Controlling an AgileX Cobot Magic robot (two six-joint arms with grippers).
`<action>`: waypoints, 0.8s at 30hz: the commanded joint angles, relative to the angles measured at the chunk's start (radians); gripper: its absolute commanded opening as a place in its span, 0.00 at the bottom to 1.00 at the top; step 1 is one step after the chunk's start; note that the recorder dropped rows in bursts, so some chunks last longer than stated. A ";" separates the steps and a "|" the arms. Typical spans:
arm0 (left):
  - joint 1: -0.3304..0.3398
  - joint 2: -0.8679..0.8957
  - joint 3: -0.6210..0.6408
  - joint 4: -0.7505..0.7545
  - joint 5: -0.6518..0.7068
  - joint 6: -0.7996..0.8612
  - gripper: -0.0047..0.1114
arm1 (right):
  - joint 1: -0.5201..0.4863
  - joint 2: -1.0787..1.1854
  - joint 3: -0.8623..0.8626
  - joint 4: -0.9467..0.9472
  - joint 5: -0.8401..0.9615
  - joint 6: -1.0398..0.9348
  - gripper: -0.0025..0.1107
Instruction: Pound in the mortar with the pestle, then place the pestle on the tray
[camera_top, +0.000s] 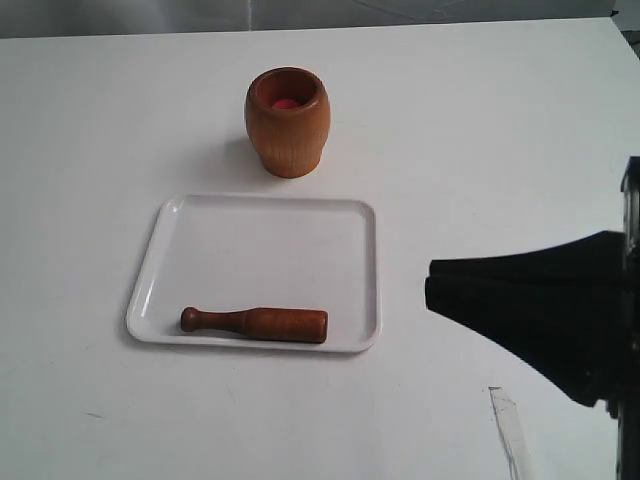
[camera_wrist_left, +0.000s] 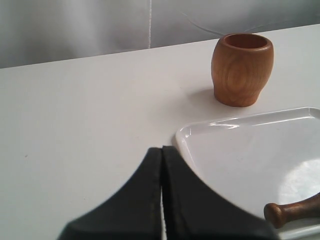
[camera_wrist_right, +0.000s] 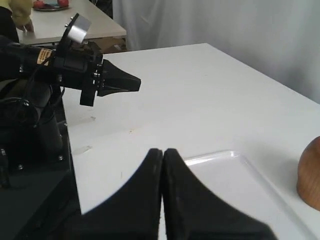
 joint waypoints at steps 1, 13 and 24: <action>-0.008 -0.001 0.001 -0.007 -0.003 -0.008 0.04 | 0.001 -0.025 0.020 -0.002 -0.008 -0.004 0.02; -0.008 -0.001 0.001 -0.007 -0.003 -0.008 0.04 | 0.001 -0.025 0.020 -0.002 -0.008 -0.004 0.02; -0.008 -0.001 0.001 -0.007 -0.003 -0.008 0.04 | -0.226 -0.284 0.033 -0.002 -0.009 0.015 0.02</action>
